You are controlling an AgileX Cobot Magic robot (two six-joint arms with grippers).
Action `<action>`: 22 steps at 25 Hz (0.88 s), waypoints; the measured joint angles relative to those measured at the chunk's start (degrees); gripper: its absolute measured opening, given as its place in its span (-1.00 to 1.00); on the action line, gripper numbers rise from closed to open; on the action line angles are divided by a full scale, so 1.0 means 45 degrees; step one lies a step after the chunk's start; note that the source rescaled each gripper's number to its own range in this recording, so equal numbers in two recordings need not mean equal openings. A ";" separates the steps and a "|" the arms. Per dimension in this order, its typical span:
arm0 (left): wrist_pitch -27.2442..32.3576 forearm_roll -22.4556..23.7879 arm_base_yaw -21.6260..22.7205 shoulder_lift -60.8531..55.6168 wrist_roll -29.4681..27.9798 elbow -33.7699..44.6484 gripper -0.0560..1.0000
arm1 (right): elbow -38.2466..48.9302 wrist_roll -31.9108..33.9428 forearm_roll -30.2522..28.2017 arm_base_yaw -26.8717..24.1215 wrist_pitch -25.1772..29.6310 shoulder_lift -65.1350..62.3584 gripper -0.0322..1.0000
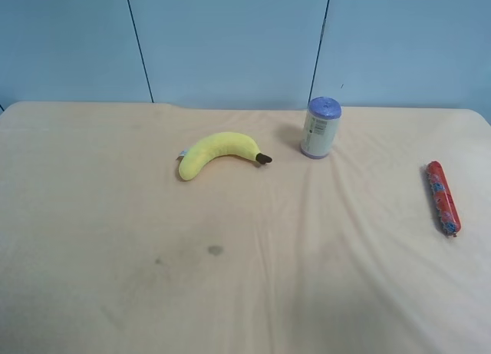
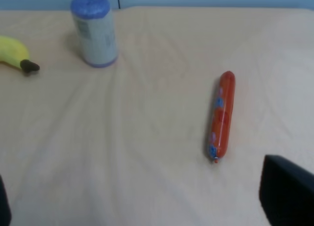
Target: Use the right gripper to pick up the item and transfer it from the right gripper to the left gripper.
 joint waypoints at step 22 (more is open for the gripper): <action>0.0000 0.0000 0.0000 0.0000 0.0000 0.0000 1.00 | 0.0000 0.0000 -0.0011 0.0000 0.0000 0.0000 1.00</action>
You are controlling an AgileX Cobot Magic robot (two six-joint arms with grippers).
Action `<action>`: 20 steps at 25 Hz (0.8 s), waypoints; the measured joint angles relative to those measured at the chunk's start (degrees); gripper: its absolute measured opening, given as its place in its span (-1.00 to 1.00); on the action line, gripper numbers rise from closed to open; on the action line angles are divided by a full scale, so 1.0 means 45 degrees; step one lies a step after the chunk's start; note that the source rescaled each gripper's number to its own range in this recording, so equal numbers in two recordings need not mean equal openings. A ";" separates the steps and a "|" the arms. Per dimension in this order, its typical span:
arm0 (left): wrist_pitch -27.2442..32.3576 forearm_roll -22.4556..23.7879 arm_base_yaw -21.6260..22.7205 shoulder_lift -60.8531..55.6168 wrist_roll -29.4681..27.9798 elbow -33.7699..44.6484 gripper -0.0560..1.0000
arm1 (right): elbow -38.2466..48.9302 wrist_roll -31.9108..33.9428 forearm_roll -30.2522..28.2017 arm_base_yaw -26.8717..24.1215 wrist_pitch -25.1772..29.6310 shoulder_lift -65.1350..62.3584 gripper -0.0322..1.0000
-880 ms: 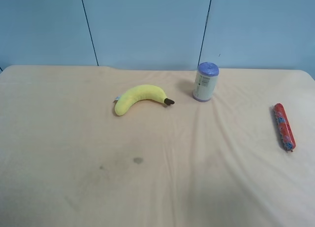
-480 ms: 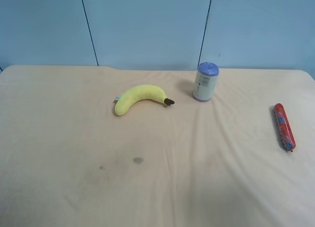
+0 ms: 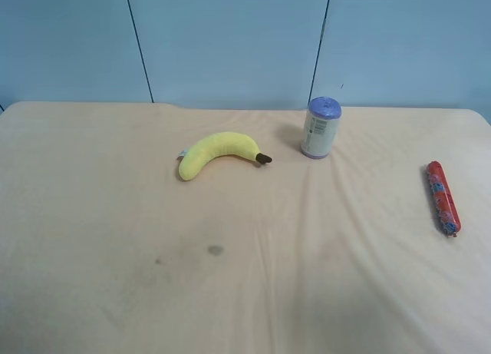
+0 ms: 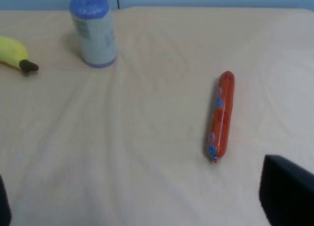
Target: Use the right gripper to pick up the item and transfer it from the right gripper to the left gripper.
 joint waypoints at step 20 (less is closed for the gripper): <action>0.0000 0.0000 0.0000 0.0000 0.0000 0.0000 1.00 | 0.0000 0.0015 0.0000 0.0000 0.0000 0.0000 1.00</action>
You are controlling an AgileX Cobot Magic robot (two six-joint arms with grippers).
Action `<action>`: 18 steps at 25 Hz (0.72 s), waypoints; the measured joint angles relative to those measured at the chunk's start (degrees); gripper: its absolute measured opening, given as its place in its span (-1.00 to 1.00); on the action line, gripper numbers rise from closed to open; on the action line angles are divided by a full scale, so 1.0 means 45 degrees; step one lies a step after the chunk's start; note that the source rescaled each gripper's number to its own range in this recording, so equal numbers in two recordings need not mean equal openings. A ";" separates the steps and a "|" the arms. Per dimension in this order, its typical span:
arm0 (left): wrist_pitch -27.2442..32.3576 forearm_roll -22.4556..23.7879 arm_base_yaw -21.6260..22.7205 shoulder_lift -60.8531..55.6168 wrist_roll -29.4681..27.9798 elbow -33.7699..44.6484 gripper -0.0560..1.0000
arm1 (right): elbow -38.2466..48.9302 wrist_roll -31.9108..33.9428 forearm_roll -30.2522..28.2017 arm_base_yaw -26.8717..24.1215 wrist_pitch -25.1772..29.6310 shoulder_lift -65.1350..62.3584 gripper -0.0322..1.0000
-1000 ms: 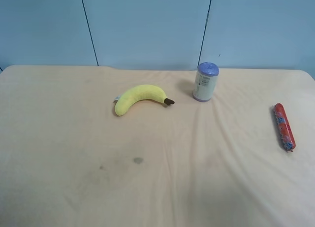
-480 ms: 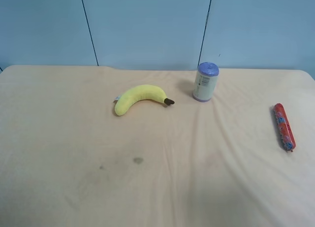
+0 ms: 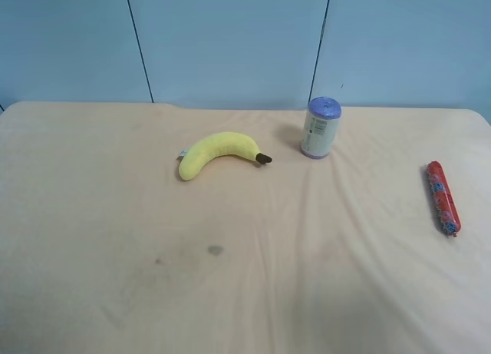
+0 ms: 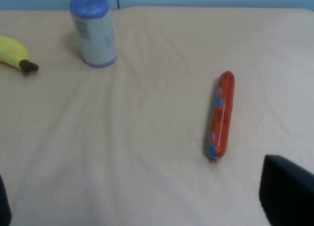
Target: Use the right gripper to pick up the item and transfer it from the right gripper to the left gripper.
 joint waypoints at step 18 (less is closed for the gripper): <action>0.0000 0.0000 0.0000 0.0000 0.0000 0.0000 1.00 | 0.0000 0.1140 -0.0283 0.0000 0.0000 0.2963 1.00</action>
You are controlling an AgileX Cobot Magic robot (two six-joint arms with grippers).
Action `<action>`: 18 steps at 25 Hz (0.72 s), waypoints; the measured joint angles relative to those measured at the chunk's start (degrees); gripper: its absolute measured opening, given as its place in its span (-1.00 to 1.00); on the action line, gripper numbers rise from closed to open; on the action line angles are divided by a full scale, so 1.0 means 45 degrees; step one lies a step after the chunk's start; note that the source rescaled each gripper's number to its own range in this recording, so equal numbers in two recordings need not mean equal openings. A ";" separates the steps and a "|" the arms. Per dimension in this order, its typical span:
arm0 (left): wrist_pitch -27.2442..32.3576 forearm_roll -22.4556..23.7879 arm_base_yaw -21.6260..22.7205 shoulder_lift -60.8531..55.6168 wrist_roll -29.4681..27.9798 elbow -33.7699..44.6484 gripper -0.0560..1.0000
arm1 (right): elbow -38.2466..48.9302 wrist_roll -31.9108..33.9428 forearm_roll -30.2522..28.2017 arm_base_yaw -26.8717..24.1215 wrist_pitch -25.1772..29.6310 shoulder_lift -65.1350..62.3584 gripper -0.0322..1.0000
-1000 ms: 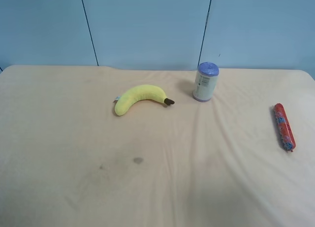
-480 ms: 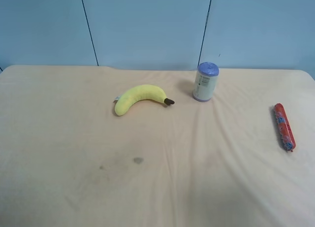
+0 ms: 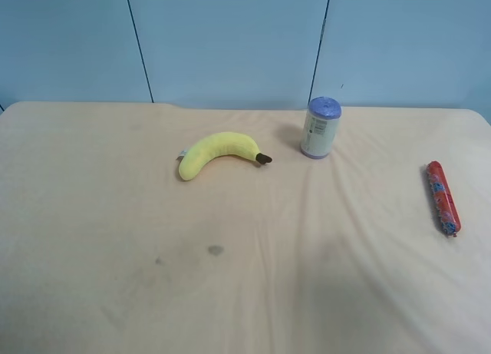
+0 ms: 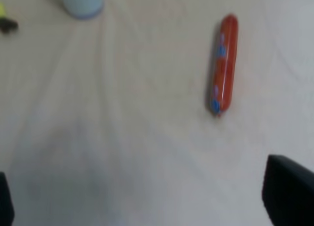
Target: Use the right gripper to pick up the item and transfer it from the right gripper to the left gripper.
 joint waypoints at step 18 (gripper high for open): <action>0.0000 0.0000 0.0000 0.0000 0.0000 0.0000 1.00 | -0.0221 0.2689 -0.3279 0.0000 -0.0463 0.8332 1.00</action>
